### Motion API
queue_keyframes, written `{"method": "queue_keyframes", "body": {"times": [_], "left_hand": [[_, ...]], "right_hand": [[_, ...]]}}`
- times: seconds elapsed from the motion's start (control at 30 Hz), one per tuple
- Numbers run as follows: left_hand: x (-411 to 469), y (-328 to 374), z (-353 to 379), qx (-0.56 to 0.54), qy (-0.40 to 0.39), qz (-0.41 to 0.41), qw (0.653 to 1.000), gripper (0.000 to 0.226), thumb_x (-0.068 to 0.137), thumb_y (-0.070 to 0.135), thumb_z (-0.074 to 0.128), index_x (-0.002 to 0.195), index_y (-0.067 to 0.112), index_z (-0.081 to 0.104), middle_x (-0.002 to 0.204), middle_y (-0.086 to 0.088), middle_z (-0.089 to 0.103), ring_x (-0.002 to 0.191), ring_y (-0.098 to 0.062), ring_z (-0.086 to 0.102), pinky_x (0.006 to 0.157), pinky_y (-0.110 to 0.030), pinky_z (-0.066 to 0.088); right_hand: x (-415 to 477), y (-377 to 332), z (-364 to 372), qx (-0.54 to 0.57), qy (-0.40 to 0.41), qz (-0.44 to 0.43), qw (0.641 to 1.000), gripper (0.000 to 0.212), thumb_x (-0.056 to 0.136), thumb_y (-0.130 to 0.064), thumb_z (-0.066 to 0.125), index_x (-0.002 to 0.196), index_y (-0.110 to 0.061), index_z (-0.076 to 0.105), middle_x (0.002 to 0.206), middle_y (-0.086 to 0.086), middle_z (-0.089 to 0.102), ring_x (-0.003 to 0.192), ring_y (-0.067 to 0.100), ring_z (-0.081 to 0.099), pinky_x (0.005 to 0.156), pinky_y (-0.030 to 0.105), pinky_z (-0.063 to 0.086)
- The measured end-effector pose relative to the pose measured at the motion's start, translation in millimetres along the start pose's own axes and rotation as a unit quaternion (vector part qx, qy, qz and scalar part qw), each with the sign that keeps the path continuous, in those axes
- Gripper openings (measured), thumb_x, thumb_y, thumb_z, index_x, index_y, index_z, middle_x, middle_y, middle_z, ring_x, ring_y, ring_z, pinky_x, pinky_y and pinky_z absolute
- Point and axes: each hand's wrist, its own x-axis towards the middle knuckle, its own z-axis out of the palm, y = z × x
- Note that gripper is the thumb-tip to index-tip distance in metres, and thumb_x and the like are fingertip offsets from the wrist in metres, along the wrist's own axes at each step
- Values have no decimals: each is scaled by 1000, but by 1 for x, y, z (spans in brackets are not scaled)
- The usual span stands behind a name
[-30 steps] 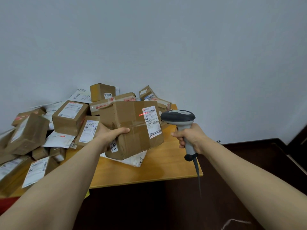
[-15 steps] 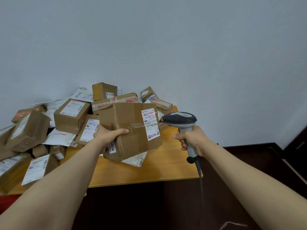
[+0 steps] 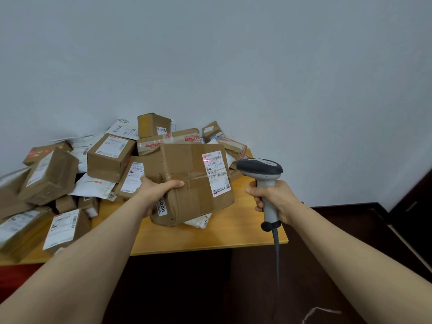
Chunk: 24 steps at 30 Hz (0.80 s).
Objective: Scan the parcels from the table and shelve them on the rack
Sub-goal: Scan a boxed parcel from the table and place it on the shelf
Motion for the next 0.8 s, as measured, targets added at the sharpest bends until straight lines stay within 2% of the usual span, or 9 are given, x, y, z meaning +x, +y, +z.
{"method": "queue_keyframes", "body": {"times": [0.13, 0.2, 0.27, 0.4, 0.47, 0.57, 0.63, 0.7, 0.8], "left_hand": [[-22, -8, -30, -19, -47, -18, 999, 98, 49, 49, 88, 131, 18, 46, 118, -3, 60, 101, -25, 58, 69, -43, 50], [-41, -15, -47, -42, -57, -26, 997, 94, 42, 54, 85, 124, 22, 52, 114, -2, 63, 103, -24, 59, 66, -42, 53], [-57, -24, -60, -70, -56, -37, 995, 92, 38, 55, 85, 120, 24, 56, 111, -3, 65, 102, -23, 61, 61, -41, 56], [-108, -48, -98, -136, -18, -34, 990, 85, 35, 55, 86, 110, 23, 62, 104, -6, 68, 100, -23, 62, 64, -48, 57], [-138, -60, -113, -170, 16, -34, 985, 84, 35, 55, 85, 108, 22, 63, 104, -7, 67, 101, -24, 62, 66, -48, 57], [-190, -88, -129, -217, 61, -32, 974, 85, 40, 54, 84, 115, 21, 62, 112, -9, 67, 107, -25, 62, 76, -47, 57], [-230, -111, -139, -248, 93, -31, 964, 74, 47, 50, 83, 112, 22, 65, 108, -6, 71, 104, -23, 65, 78, -45, 56], [-273, -133, -150, -263, 125, -35, 956, 62, 53, 48, 81, 108, 23, 67, 103, -5, 73, 96, -21, 69, 72, -40, 58], [-339, -164, -169, -270, 191, -45, 943, 76, 45, 51, 85, 113, 23, 64, 112, -7, 69, 105, -23, 64, 71, -37, 57]], "right_hand": [[-9, 4, 13, 53, 33, 1, 998, 34, 72, 7, 76, 101, 0, 59, 77, 18, 60, 48, 18, 48, 55, 31, 52], [-14, 5, 22, 62, 30, -1, 998, 37, 75, 9, 73, 108, 0, 59, 92, 25, 63, 57, 22, 57, 62, 34, 54], [-16, 7, 30, 61, 31, 0, 998, 40, 77, 5, 72, 115, -2, 59, 101, 22, 67, 72, 25, 66, 66, 35, 56], [-29, 3, 58, 17, -27, 10, 999, 42, 76, -3, 77, 114, -7, 61, 107, 13, 66, 89, 26, 62, 63, 38, 55], [-37, 5, 71, 10, -68, 12, 998, 41, 75, -3, 78, 113, -5, 63, 107, 14, 67, 92, 29, 63, 66, 42, 56], [-55, 15, 95, 26, -133, 12, 991, 38, 75, 0, 77, 110, -4, 63, 104, 15, 68, 95, 29, 66, 69, 46, 58], [-74, 24, 118, 40, -182, 8, 982, 30, 75, -1, 77, 102, -7, 64, 102, 12, 69, 96, 28, 66, 71, 47, 59], [-99, 35, 142, 53, -222, 8, 974, 27, 75, -3, 78, 97, -11, 64, 97, 6, 70, 89, 23, 67, 65, 42, 60], [-140, 49, 177, 53, -286, 14, 957, 22, 77, -4, 76, 92, -13, 63, 78, -1, 75, 71, 17, 72, 56, 35, 59]]}}
